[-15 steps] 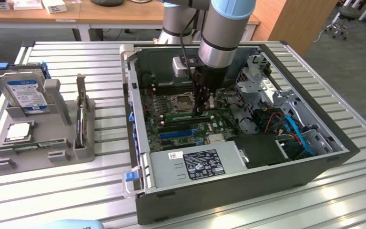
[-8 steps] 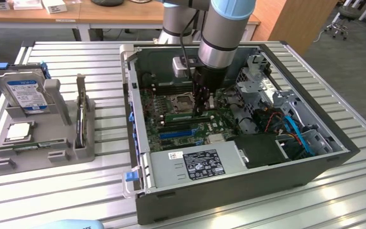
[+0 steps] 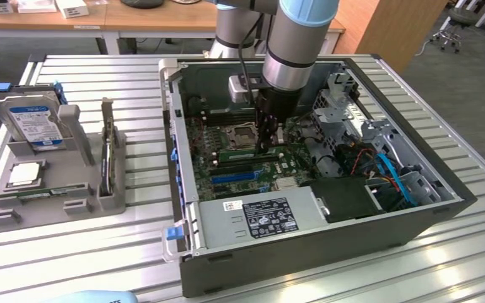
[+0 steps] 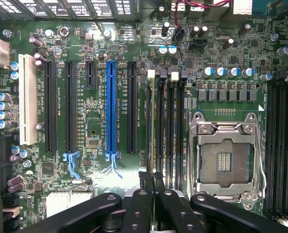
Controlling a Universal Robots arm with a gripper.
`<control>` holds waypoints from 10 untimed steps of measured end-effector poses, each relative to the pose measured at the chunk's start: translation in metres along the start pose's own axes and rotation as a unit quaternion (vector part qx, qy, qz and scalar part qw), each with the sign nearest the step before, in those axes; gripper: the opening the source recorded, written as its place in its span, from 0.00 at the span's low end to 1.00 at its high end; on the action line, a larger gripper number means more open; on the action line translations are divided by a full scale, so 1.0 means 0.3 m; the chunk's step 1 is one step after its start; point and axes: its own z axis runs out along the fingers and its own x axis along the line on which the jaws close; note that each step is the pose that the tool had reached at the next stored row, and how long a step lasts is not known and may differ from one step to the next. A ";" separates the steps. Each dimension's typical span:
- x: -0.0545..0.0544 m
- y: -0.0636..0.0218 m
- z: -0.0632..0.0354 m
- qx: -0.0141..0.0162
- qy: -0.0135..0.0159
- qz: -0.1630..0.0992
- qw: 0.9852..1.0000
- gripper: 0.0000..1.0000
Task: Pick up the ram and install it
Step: 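Insert the ram into the slot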
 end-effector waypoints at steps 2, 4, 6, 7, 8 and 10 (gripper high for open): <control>0.000 0.000 0.000 0.000 0.000 0.000 1.000 0.12; 0.000 0.000 0.001 0.000 0.000 0.000 1.000 0.12; 0.000 0.000 0.001 0.000 0.000 0.000 1.000 0.12; 0.000 0.000 0.001 0.000 0.000 0.000 1.000 0.12; 0.000 0.000 0.001 0.000 0.000 0.000 1.000 0.12; 0.000 0.000 0.000 0.000 0.000 0.000 1.000 0.12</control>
